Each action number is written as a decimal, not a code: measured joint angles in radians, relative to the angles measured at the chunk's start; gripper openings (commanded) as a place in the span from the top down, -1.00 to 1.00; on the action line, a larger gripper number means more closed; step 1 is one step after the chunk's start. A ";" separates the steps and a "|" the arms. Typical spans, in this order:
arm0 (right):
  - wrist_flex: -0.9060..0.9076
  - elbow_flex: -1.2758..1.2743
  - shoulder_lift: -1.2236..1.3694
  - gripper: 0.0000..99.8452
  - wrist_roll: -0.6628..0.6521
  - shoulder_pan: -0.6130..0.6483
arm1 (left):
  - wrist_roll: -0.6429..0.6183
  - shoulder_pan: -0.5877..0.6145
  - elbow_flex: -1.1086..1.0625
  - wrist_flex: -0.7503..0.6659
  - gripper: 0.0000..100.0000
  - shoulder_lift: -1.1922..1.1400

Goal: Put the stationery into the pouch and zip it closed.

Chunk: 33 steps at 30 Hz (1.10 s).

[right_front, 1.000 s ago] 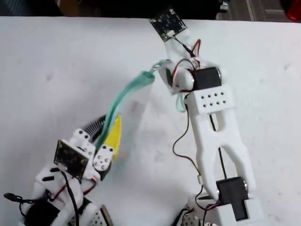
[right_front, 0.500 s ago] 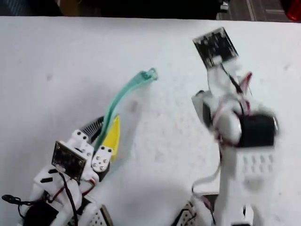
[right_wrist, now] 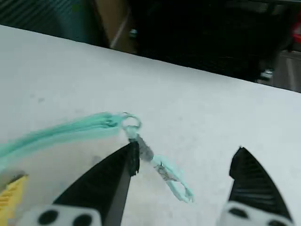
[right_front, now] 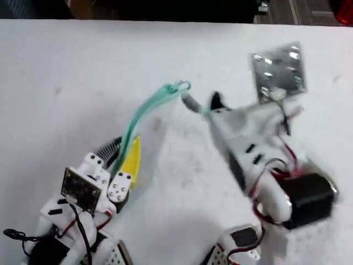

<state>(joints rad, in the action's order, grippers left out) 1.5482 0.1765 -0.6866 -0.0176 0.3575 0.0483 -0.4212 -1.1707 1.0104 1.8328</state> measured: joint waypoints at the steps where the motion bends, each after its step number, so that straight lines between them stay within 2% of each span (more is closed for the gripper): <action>1: 0.000 0.003 0.038 0.41 0.029 0.055 | 0.000 0.000 -0.002 -0.003 0.96 0.000; 5: 0.000 0.058 0.163 0.41 0.135 0.218 | 0.000 0.002 -0.002 -0.003 0.96 0.000; 12: 0.000 0.367 0.226 0.41 0.215 0.272 | 0.000 0.005 -0.002 -0.003 0.96 0.000; 19: 0.020 0.420 0.390 0.39 0.215 0.377 | 0.000 0.002 -0.002 -0.003 0.96 0.000; 25: 0.123 0.420 0.512 0.30 0.255 0.382 | 0.000 0.003 -0.002 -0.003 0.96 0.000; 33: 0.140 0.420 0.585 0.30 0.296 0.354 | 0.000 -0.002 -0.009 -0.006 0.96 0.000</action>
<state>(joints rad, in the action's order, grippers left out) 1.6878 0.5969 -0.1020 0.2785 0.7119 0.0483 -0.4227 -1.1799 1.0042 1.8328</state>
